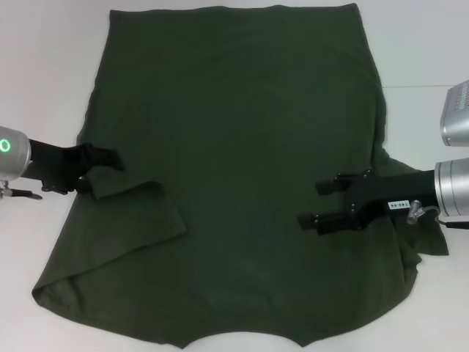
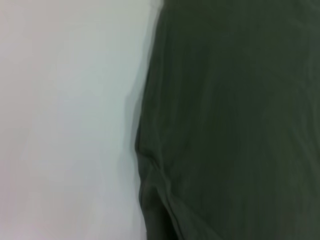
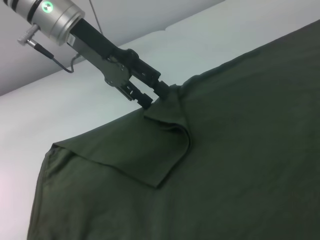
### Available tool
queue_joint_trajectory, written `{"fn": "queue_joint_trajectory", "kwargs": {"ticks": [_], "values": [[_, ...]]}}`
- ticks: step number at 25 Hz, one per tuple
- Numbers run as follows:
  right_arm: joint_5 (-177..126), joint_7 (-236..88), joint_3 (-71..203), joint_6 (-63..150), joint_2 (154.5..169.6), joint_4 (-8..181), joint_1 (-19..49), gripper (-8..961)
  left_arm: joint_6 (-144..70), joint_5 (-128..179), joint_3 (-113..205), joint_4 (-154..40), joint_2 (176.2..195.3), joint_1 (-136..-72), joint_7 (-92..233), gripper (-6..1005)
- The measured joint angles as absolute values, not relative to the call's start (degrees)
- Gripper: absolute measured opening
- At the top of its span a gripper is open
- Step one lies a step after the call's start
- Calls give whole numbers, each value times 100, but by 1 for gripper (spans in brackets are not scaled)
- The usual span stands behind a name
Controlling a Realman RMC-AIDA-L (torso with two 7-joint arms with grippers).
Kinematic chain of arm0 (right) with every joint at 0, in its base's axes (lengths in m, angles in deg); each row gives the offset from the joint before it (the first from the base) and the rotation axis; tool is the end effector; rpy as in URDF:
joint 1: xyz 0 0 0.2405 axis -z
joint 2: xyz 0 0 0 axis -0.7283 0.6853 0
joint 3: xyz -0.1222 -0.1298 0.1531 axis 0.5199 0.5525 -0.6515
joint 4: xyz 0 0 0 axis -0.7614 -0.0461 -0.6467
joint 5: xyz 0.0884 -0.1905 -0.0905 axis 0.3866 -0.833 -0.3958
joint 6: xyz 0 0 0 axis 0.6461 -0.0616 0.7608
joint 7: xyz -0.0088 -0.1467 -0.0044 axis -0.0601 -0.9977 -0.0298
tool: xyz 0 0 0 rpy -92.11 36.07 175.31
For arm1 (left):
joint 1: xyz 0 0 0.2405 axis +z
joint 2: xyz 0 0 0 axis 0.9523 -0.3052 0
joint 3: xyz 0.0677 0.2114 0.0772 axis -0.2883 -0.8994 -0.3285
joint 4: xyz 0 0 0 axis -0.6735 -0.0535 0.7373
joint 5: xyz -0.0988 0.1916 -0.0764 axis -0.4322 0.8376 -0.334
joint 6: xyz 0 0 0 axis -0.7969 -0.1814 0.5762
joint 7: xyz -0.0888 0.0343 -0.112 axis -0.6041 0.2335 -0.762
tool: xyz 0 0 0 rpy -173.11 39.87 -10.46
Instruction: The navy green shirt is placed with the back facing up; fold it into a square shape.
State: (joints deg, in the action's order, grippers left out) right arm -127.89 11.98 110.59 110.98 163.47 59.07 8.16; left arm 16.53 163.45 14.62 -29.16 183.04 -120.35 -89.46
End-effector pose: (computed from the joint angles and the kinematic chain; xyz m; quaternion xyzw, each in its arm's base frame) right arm 0.2481 0.3793 -0.0085 -0.9546 0.2437 0.1198 0.1229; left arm -0.2791 0.4352 0.0343 -0.6546 -0.7068 -0.0780 0.2565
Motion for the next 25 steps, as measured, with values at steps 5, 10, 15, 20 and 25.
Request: {"fn": "queue_joint_trajectory", "kwargs": {"ticks": [5,10,15,20,25], "values": [[-12789,1198,11060,11098,16342,5900,811,894,1648,16335,1489,-2935,18312,-12021,-8955,869],[-12789,1198,11068,11097,16342,5898,802,893,1617,16331,1492,-2947,18416,-12029,-8947,868],[-12789,1198,11070,11090,16335,5898,800,893,1622,16109,1494,-2947,18445,-12041,-8946,868],[-12789,1198,11078,11076,16323,5899,807,892,1562,15142,1505,-2950,18447,-12021,-8592,867],[-12789,1198,11083,11058,16316,5898,811,891,1409,14500,1511,-3074,18445,-11996,-8135,867]]}}
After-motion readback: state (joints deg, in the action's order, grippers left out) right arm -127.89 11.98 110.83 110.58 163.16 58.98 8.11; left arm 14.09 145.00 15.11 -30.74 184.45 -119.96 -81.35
